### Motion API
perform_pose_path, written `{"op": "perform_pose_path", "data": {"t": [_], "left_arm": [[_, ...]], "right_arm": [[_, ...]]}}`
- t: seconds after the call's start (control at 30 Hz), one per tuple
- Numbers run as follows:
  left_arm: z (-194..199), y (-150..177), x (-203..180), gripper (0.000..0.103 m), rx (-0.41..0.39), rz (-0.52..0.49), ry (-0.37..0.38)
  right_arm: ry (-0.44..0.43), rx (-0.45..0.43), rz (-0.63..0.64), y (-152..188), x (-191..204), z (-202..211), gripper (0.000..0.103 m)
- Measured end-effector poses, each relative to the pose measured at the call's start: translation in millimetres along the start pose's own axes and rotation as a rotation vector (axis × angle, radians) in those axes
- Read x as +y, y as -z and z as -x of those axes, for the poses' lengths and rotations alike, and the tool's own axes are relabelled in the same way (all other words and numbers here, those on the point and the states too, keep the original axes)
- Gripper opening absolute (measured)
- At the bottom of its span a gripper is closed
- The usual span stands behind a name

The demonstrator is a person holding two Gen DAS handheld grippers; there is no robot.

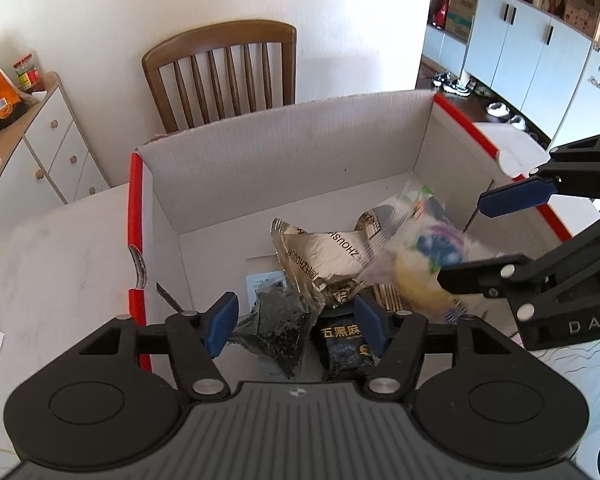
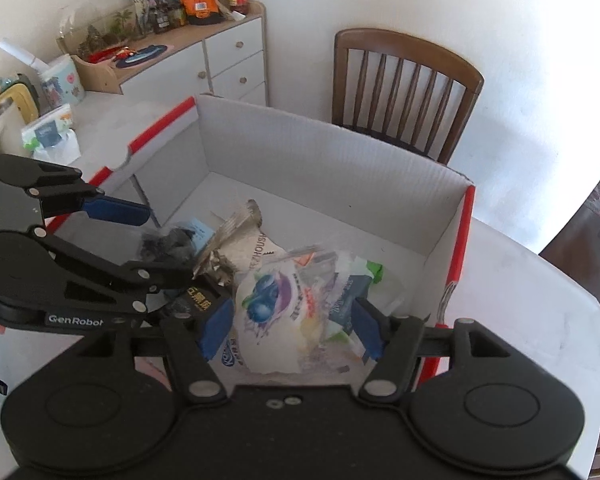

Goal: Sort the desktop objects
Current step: 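Lower both bags into the red box and open both tools, then withdraw both open tools from the box back over the table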

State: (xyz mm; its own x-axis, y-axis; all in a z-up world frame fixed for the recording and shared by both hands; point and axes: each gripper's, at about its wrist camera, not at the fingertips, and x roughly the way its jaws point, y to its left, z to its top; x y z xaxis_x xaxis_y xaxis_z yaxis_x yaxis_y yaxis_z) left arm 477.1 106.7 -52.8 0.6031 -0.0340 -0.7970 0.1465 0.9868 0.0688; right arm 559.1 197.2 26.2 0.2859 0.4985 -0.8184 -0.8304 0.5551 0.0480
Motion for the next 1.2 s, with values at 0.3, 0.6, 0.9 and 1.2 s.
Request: {"op": "perform_pose_path", "data": {"t": [0.3,0.6,0.9,1.2], "left_arm": [[15.3,4.7,0.0,0.080,-0.011,0.024,-0.006],[36.5,14.3,-1.8,0.098,-0.072,0.058,-0.016],[58.1,21.9,-6.8,0.102,-0.091,0.066,-0.014],[83.3,31.4,-11.9,0.102,-0.109,0.067,-0.005]], "right_arm": [[0.006,-0.015,0.037,3.6,12.9,10.8,0.077],[-0.017,-0.048,-0.006,8.0,10.0,26.5,0.085],[-0.004,-0.080,-0.012,11.3,15.9,49.5,0.087],[0.012,-0.108,-0.020,17.9,28.4,75.5,0.087]]}}
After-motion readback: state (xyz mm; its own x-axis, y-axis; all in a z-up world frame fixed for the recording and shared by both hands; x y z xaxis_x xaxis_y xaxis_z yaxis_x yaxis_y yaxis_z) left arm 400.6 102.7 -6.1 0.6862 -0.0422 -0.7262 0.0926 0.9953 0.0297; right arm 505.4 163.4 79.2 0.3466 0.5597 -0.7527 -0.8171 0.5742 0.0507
